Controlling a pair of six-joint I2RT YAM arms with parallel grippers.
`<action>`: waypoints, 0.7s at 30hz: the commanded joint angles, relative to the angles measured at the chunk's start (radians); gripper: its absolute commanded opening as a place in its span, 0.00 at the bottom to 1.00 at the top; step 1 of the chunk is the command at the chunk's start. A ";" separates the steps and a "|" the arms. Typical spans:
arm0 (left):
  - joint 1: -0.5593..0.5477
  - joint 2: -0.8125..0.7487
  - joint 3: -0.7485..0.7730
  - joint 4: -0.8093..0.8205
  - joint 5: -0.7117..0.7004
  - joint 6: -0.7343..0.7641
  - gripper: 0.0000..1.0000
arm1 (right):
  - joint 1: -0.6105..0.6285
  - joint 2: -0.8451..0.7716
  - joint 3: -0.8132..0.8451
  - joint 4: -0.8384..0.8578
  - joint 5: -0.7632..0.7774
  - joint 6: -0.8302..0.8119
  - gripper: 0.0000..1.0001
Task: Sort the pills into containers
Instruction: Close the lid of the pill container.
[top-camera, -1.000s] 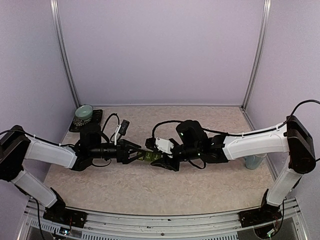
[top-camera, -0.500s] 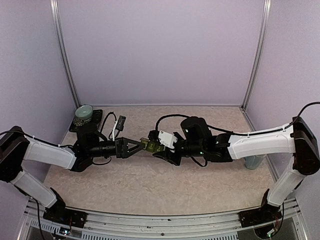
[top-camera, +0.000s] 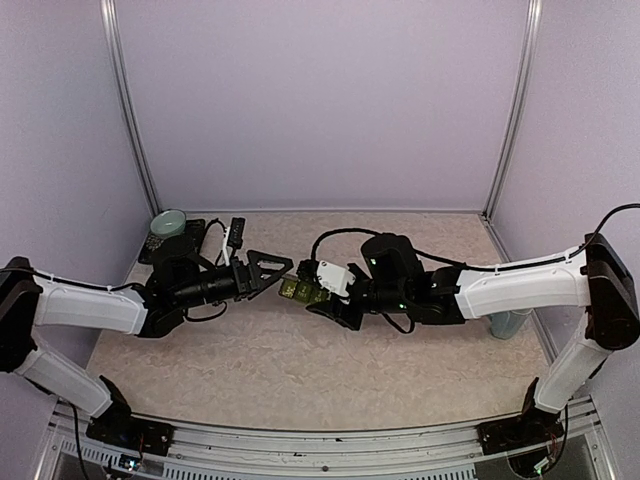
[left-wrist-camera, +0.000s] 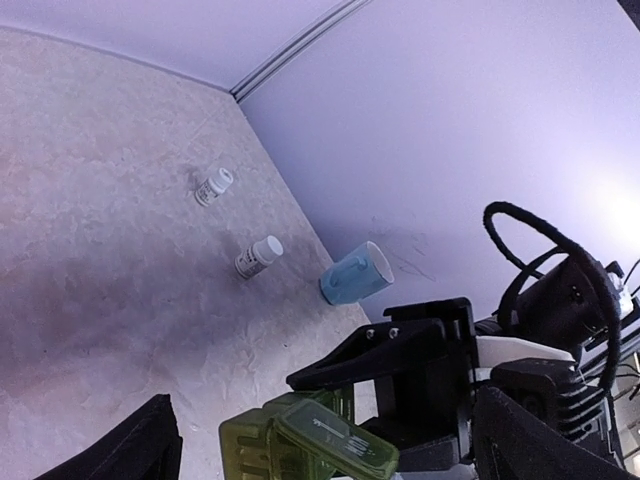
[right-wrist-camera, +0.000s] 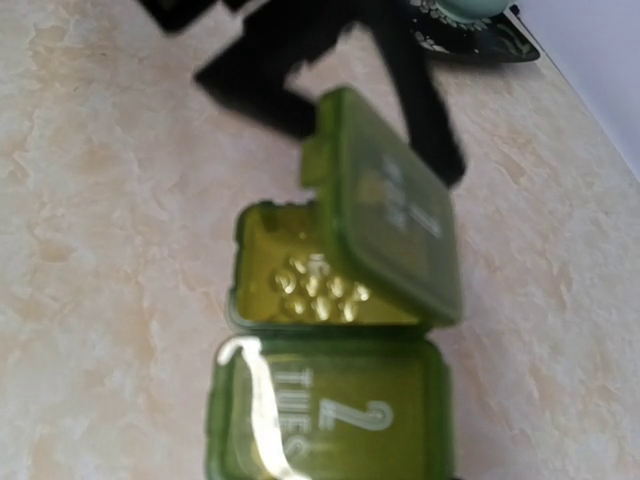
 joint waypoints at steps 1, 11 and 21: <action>-0.020 0.042 0.060 -0.058 -0.030 -0.052 0.99 | 0.006 -0.008 0.001 0.009 0.026 -0.011 0.11; -0.034 0.060 0.082 -0.071 -0.034 -0.058 0.91 | 0.010 -0.025 -0.002 0.023 0.073 -0.011 0.11; -0.034 0.085 0.071 -0.052 -0.035 -0.076 0.71 | 0.009 -0.036 -0.004 0.032 0.084 -0.009 0.11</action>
